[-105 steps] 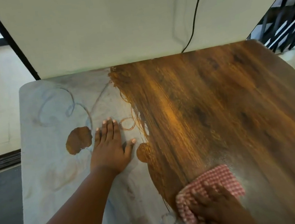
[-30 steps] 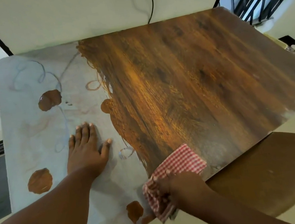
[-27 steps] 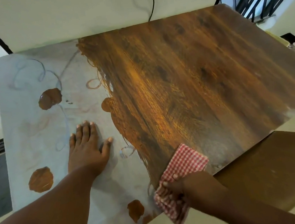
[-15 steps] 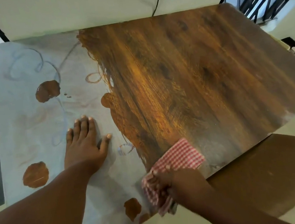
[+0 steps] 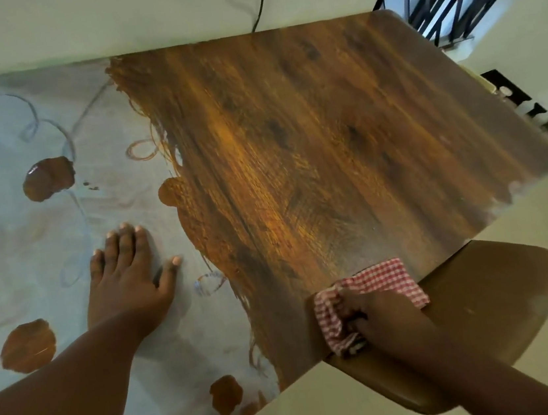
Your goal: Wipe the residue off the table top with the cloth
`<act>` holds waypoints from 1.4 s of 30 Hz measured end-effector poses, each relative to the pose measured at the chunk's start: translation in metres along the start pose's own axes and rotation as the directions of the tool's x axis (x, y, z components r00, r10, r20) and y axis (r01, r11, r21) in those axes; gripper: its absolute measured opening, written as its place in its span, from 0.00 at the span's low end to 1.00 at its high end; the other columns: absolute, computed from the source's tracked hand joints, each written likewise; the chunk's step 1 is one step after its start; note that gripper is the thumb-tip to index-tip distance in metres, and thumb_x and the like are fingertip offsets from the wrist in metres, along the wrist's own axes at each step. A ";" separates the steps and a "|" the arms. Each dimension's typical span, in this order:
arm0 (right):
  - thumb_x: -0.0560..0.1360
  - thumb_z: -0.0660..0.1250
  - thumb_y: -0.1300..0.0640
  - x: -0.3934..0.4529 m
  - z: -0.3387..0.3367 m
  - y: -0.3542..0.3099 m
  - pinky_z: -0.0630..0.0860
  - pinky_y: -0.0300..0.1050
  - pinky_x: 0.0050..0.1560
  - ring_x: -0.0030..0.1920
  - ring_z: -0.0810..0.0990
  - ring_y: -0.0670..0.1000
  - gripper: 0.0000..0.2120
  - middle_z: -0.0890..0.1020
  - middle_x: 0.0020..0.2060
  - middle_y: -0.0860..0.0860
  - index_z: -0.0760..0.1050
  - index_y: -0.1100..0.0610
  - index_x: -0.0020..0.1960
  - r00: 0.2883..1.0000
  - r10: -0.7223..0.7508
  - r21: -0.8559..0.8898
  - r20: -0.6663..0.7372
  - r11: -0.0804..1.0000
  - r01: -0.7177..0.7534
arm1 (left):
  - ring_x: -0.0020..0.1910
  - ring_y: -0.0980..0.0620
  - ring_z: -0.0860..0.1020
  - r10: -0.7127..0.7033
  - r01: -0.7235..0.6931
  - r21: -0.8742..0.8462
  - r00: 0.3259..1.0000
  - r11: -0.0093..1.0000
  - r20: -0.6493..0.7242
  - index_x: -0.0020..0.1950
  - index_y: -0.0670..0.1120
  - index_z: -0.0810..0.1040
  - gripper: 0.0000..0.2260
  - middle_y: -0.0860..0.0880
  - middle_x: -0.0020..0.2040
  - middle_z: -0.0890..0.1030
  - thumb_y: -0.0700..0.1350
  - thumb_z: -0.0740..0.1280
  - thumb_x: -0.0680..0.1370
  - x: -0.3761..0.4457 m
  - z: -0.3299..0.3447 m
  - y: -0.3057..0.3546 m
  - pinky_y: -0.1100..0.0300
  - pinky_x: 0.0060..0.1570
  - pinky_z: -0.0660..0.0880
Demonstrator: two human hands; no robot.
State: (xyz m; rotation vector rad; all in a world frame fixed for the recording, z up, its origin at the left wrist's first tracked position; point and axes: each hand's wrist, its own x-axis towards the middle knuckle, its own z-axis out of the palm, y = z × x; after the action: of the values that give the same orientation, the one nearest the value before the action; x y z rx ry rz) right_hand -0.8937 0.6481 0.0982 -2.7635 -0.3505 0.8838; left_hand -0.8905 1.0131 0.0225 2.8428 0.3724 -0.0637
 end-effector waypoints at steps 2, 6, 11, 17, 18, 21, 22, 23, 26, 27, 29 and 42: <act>0.76 0.61 0.61 -0.001 0.010 -0.020 0.66 0.27 0.50 0.55 0.75 0.42 0.18 0.78 0.60 0.44 0.76 0.46 0.62 0.996 -0.063 0.004 0.070 0.998 0.063 | 0.77 0.48 0.42 0.001 -0.001 0.005 1.000 1.000 0.006 0.79 0.45 0.48 0.38 0.45 0.79 0.46 0.68 0.42 0.76 0.001 0.001 0.000 0.50 0.74 0.40; 0.76 0.59 0.62 -0.001 0.022 -0.072 0.69 0.37 0.56 0.60 0.75 0.49 0.21 0.77 0.62 0.49 0.73 0.50 0.67 0.968 -0.200 0.013 0.154 0.980 0.201 | 0.77 0.49 0.41 0.004 -0.004 -0.001 1.000 1.000 0.008 0.79 0.45 0.47 0.39 0.46 0.79 0.45 0.68 0.41 0.75 0.001 0.000 0.000 0.50 0.74 0.39; 0.80 0.55 0.61 -0.012 0.030 -0.100 0.67 0.48 0.64 0.68 0.68 0.53 0.21 0.67 0.71 0.47 0.66 0.49 0.72 0.937 -0.302 0.062 0.176 0.953 0.296 | 0.77 0.50 0.40 -0.002 0.002 -0.009 1.000 1.000 0.016 0.79 0.45 0.46 0.39 0.46 0.79 0.44 0.68 0.41 0.75 0.000 -0.002 0.001 0.52 0.73 0.37; 0.81 0.41 0.49 0.000 0.041 -0.087 0.35 0.64 0.69 0.76 0.50 0.59 0.24 0.45 0.77 0.46 0.45 0.43 0.77 0.891 -0.248 -0.379 0.380 0.837 0.394 | 0.77 0.50 0.40 -0.014 0.014 0.012 1.000 1.000 0.015 0.79 0.45 0.46 0.38 0.47 0.79 0.44 0.67 0.41 0.75 0.000 -0.002 0.002 0.53 0.73 0.36; 0.83 0.45 0.51 0.004 0.039 -0.090 0.38 0.64 0.70 0.76 0.50 0.59 0.23 0.45 0.77 0.46 0.45 0.44 0.77 0.884 -0.236 -0.376 0.404 0.838 0.396 | 0.77 0.51 0.39 -0.016 0.016 0.011 1.000 1.000 0.013 0.79 0.45 0.46 0.38 0.47 0.79 0.43 0.67 0.41 0.75 0.000 -0.002 0.002 0.54 0.72 0.35; 0.82 0.51 0.53 0.025 0.031 -0.104 0.47 0.60 0.72 0.75 0.53 0.57 0.25 0.47 0.77 0.46 0.48 0.43 0.77 0.896 -0.264 -0.351 0.358 0.851 0.391 | 0.76 0.52 0.38 -0.004 0.004 -0.001 1.000 1.000 0.013 0.78 0.45 0.45 0.36 0.47 0.78 0.42 0.65 0.39 0.76 0.000 -0.002 0.001 0.56 0.71 0.33; 0.82 0.52 0.52 0.036 0.030 -0.109 0.49 0.59 0.72 0.75 0.56 0.56 0.25 0.51 0.77 0.46 0.50 0.43 0.76 0.913 -0.281 -0.341 0.296 0.862 0.376 | 0.76 0.52 0.38 -0.001 0.001 -0.009 1.000 1.000 0.007 0.78 0.45 0.45 0.35 0.47 0.78 0.42 0.64 0.38 0.76 0.000 -0.002 0.000 0.57 0.71 0.32; 0.81 0.53 0.52 0.047 0.028 -0.115 0.53 0.56 0.71 0.73 0.60 0.55 0.24 0.56 0.76 0.47 0.53 0.43 0.76 0.933 -0.288 -0.319 0.218 0.882 0.347 | 0.75 0.52 0.38 0.001 -0.001 -0.020 1.000 1.000 -0.001 0.78 0.46 0.45 0.35 0.48 0.78 0.43 0.63 0.37 0.76 -0.001 -0.001 -0.001 0.57 0.71 0.32; 0.80 0.54 0.51 0.097 0.015 -0.140 0.64 0.50 0.65 0.66 0.70 0.54 0.22 0.65 0.73 0.47 0.59 0.41 0.74 0.938 -0.345 -0.267 -0.023 0.907 0.326 | 0.75 0.52 0.38 0.009 -0.010 -0.054 1.000 0.999 -0.017 0.77 0.46 0.43 0.32 0.48 0.78 0.43 0.61 0.37 0.77 -0.001 -0.001 -0.001 0.57 0.72 0.33; 0.80 0.54 0.52 0.114 0.007 -0.152 0.64 0.51 0.64 0.67 0.70 0.54 0.23 0.62 0.74 0.47 0.58 0.41 0.74 0.935 -0.354 -0.277 -0.035 0.902 0.331 | 0.76 0.52 0.38 0.010 -0.011 -0.058 1.000 0.998 -0.023 0.77 0.46 0.43 0.31 0.48 0.78 0.43 0.60 0.37 0.77 -0.001 0.000 -0.001 0.56 0.72 0.34; 0.80 0.53 0.52 0.140 -0.003 -0.170 0.60 0.54 0.67 0.70 0.66 0.56 0.24 0.56 0.76 0.47 0.55 0.42 0.75 0.937 -0.348 -0.311 0.003 0.891 0.332 | 0.76 0.51 0.38 0.006 -0.007 -0.061 1.000 0.998 -0.024 0.76 0.47 0.42 0.30 0.49 0.77 0.42 0.60 0.36 0.77 -0.002 0.000 -0.001 0.56 0.73 0.35; 0.77 0.49 0.41 0.053 0.010 -0.132 0.74 0.60 0.56 0.61 0.76 0.45 0.19 0.69 0.64 0.36 0.75 0.36 0.61 0.928 -0.358 -0.323 0.102 0.871 0.371 | 0.74 0.51 0.32 0.011 -0.011 -0.047 1.000 0.999 -0.006 0.76 0.48 0.37 0.30 0.50 0.77 0.36 0.59 0.33 0.76 -0.001 -0.001 -0.001 0.56 0.71 0.30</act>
State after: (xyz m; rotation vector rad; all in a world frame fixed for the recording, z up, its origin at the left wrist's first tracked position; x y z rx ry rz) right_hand -0.8784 0.7902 0.0979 -2.8257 -1.0864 0.8420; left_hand -0.8920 1.0136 0.0232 2.7988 0.3544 -0.0434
